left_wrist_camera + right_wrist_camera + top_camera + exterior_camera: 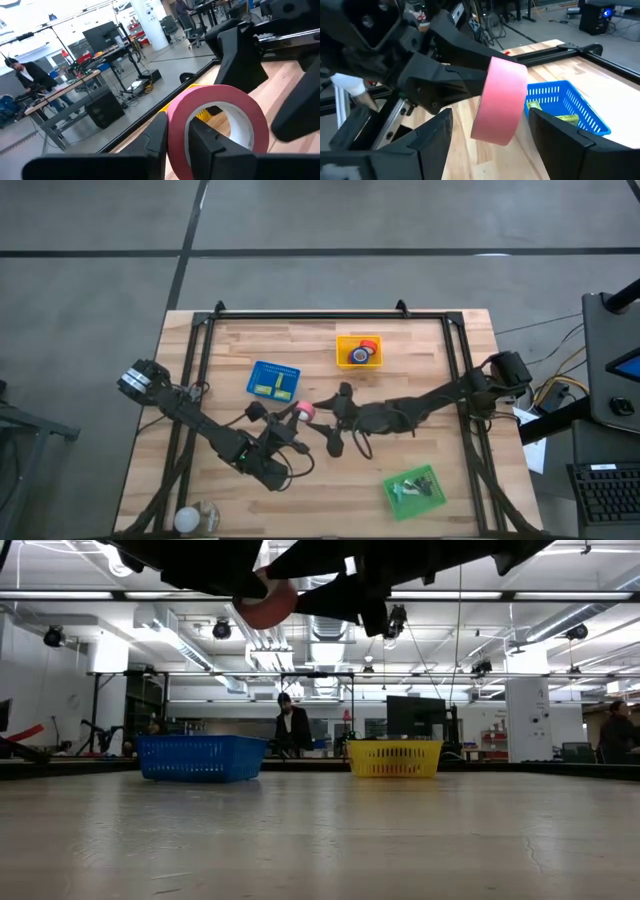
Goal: Pick and place Stapler, Stapler remover, tape
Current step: Put the pink tape into the yellow bin
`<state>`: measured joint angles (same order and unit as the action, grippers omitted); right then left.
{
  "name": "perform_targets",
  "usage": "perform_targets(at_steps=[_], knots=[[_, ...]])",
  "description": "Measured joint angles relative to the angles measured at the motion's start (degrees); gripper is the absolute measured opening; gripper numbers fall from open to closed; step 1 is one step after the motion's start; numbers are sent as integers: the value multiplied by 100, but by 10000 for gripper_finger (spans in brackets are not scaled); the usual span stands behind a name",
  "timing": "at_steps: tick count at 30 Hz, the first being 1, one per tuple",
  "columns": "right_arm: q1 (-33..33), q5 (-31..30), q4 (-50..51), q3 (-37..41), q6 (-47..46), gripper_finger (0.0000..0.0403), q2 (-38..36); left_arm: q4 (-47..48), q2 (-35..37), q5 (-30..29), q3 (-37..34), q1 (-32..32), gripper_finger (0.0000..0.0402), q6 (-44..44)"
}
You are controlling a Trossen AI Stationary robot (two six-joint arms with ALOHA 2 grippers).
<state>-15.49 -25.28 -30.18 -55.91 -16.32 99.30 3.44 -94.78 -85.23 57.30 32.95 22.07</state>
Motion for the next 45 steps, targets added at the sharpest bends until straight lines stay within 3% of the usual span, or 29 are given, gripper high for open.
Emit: perform_targets(at_steps=[6,16,20,31,39,45], knots=[[14,1,-15,-60,24,223,39,0,0,2,-2,2,53,-105],[240,612,53,-61,2,101,18,13,0,-40,-4,2,54,-79],[271,635,234,-67,25,101,16,16,-6,51,-6,2,76,-78],[494,581,1447,-69,-148,106,-353,-31,6,-18,-11,2,234,-160],[824,197,3013,-67,-622,106,-802,-5,17,43,-13,3,250,-17],[1618,-24,3614,-67,-1417,106,-1012,-2,17,79,-17,7,250,110]])
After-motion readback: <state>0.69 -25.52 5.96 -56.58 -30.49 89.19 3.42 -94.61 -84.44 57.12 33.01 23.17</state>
